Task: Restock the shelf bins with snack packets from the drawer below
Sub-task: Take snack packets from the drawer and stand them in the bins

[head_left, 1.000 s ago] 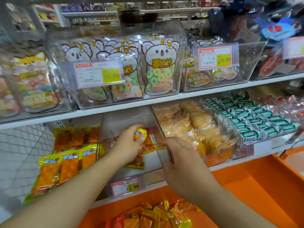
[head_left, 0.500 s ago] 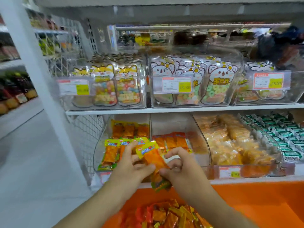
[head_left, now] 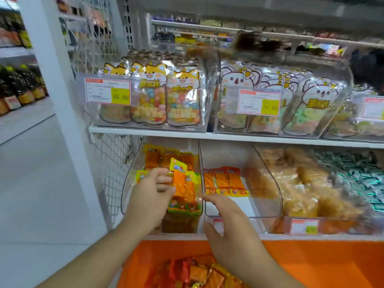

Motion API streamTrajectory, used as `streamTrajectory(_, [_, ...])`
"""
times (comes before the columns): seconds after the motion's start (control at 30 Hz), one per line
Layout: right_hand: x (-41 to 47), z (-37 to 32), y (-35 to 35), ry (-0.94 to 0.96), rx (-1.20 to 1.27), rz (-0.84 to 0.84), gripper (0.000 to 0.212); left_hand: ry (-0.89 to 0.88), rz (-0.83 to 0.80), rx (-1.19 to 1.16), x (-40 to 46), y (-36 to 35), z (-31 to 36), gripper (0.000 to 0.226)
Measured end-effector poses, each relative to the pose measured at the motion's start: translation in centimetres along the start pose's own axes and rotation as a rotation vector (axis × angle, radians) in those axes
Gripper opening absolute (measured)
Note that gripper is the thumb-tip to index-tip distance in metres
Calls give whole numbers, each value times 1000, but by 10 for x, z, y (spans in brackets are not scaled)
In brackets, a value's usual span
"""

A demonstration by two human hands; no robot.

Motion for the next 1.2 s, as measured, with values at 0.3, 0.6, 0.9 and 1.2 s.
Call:
streamTrajectory(0.3, [-1, 14, -2, 42, -68, 29, 47, -414, -95, 735, -10, -27, -10, 46])
streamTrajectory(0.6, [-15, 12, 16, 82, -43, 68, 42, -452, -44, 528, -33, -11, 10, 44])
streamTrajectory(0.9, [-71, 76, 5, 21, -243, -253, 8, -475, -440, 313, -145, -39, 2, 17])
streamTrajectory(1.2, [-137, 220, -65, -292, -545, -605, 73, -98, -691, 598, -219, -96, -164, 32])
Point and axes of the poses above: each hand's wrist, its own x-axis towards the middle knuckle, its own y-axis out of the back of the hand, z = x × y, the point moved 7 cm from there along x, towards the middle knuckle, and after that the axes turned 12 degrees about z, right-handed, at the moved point
